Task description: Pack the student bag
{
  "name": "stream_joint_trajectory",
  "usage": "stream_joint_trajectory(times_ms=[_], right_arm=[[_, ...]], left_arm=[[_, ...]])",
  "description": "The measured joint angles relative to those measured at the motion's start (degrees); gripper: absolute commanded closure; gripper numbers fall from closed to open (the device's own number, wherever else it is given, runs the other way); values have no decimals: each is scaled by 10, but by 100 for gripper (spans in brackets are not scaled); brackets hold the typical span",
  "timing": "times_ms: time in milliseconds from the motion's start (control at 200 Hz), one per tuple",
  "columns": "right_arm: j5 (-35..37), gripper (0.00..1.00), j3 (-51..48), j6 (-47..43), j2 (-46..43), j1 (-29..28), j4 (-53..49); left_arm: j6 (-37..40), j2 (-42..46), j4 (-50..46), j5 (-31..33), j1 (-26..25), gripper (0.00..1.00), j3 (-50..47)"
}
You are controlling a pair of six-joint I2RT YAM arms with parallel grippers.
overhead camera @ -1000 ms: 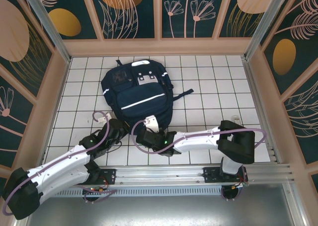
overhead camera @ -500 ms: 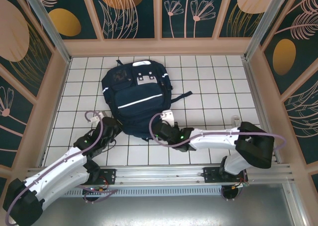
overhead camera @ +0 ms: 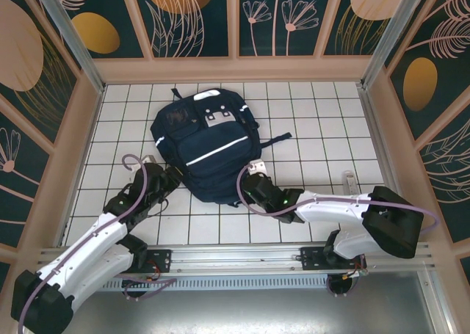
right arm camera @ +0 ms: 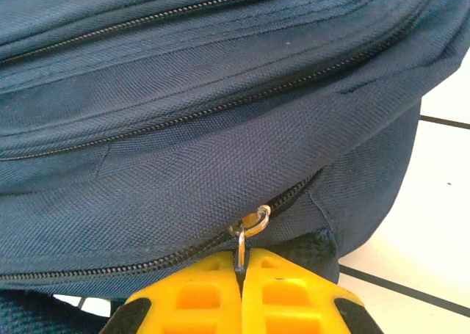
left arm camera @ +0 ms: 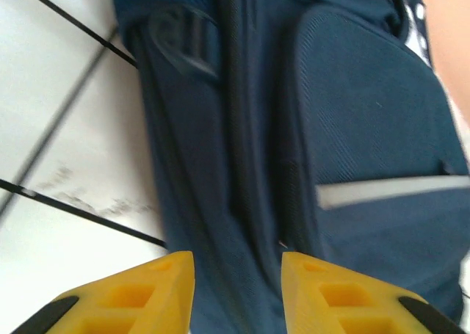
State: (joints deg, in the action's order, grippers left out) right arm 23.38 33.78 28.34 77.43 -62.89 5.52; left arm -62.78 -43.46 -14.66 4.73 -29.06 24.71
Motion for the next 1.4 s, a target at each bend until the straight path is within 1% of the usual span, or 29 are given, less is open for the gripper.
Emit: stream_joint_trajectory(times_ms=[95,240,380,475,576,701,781,1061,1156,1216,1256,1286,1331,1361,1396], right_arm=[[-5,100,0,0,1,-7,9],[-6,100,0,0,5,-14,21],[-5,100,0,0,5,-19,26],[-3,100,-2,0,5,-24,33],[-2,100,-11,0,5,-25,42],[-1,100,-22,0,5,-26,57],[-1,100,-28,0,1,-26,65],[1,100,-48,0,-6,-28,92],[0,100,-54,-1,-8,-29,103],[-2,100,-57,-5,-9,-29,110],[-3,100,-58,-7,-9,-30,113],[-4,100,-58,-9,-9,-31,115],[-6,100,-58,-11,-9,-34,117],[-6,100,-58,-11,-9,-35,119],[-6,100,-58,-12,-9,-36,120]], left_arm=[[-37,10,21,-28,-28,58,-9],[-111,-3,69,-35,-115,56,-21],[-167,-75,116,-26,-189,45,-10],[-206,-131,161,-16,-229,43,-1],[-243,-182,207,-7,-258,41,7],[-276,-228,233,6,-278,38,26],[-293,-249,241,17,-283,38,42],[-359,-279,267,38,-284,37,49],[-387,-279,267,57,-286,37,47],[-405,-279,269,74,-287,40,40],[-413,-279,269,85,-287,44,34],[-420,-279,269,93,-287,49,31],[-427,-279,267,102,-287,60,28],[-431,-279,265,108,-288,70,27],[-432,-280,264,112,-289,85,27]])
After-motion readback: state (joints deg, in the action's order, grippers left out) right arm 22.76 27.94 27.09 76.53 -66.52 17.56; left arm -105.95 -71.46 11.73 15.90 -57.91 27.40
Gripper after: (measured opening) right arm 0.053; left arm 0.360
